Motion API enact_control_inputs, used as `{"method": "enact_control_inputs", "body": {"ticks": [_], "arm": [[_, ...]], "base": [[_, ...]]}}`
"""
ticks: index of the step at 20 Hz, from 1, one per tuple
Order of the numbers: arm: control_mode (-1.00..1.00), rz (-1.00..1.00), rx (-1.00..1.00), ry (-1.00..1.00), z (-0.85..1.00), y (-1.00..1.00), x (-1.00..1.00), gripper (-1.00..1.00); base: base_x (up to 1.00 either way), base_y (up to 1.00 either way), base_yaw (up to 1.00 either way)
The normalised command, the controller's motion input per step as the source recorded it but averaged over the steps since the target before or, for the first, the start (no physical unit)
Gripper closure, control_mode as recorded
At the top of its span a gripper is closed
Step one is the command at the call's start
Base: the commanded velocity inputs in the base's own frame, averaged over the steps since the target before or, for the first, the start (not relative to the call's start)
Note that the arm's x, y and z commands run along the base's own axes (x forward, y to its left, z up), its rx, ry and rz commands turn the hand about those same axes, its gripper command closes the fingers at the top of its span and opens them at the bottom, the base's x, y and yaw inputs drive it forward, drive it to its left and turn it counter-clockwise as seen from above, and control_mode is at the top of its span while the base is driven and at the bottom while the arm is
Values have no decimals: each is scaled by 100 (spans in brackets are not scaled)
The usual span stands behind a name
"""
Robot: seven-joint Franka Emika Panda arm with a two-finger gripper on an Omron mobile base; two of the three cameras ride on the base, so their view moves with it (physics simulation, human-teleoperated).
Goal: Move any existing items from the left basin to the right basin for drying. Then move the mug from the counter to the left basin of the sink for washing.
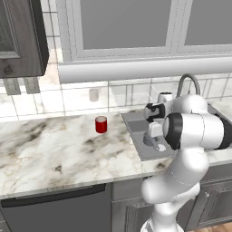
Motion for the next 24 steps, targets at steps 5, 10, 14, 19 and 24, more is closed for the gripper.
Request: {"method": "enact_control_inputs", "body": {"ticks": [5, 10, 14, 19, 24], "arm": [[-100, 0, 0, 0, -12, 0, 28, -100], [-100, 0, 1, 0, -3, 0, 25, -100], [-100, -6, 0, 0, -5, 0, 17, -100], [-100, -8, 1, 0, -9, 0, 13, -100], [-100, -7, 1, 0, -13, 0, 7, -100]], "base": [[0, 0, 0], [0, 0, 0], [0, 0, 0], [0, 0, 0], [0, 0, 0]]}}
